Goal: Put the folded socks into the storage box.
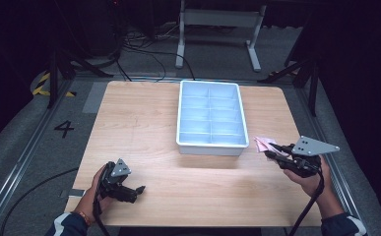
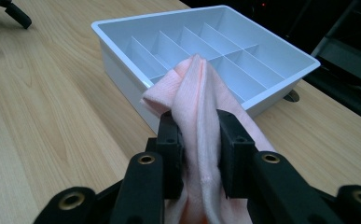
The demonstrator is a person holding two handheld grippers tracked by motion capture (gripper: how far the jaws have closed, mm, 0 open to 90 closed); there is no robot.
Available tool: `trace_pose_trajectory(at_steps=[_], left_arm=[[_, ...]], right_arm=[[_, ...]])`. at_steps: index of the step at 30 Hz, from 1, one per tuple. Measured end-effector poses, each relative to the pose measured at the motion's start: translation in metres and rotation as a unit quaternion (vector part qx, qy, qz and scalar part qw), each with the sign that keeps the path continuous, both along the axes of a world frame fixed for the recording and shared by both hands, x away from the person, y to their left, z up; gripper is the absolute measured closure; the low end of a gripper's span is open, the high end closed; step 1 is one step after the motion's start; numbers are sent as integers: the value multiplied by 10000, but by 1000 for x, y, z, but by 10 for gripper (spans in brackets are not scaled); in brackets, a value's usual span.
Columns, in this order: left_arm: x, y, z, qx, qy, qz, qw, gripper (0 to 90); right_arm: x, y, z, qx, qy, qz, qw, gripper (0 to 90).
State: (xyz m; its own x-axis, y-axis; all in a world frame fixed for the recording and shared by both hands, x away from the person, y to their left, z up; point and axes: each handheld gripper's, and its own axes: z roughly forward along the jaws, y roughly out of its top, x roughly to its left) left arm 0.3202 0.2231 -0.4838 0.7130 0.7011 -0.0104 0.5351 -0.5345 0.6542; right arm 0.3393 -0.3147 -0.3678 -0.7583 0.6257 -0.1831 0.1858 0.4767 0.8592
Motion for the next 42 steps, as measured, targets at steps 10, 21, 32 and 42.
trace_pose_trajectory(at_steps=[10,21,32,42], left_arm=[[0,0,0,1,-2,0,10000,0],[0,0,0,0,0,1,10000,0],[0,0,0,0,-1,0,10000,0],[0,0,0,1,-1,0,10000,0]], right_arm=[[9,9,8,-59,-17,64,10000,731],[21,25,13,-172,35,195,9997,732],[36,46,20,-370,90,360,9986,732],[55,63,18,-534,175,404,9976,731]])
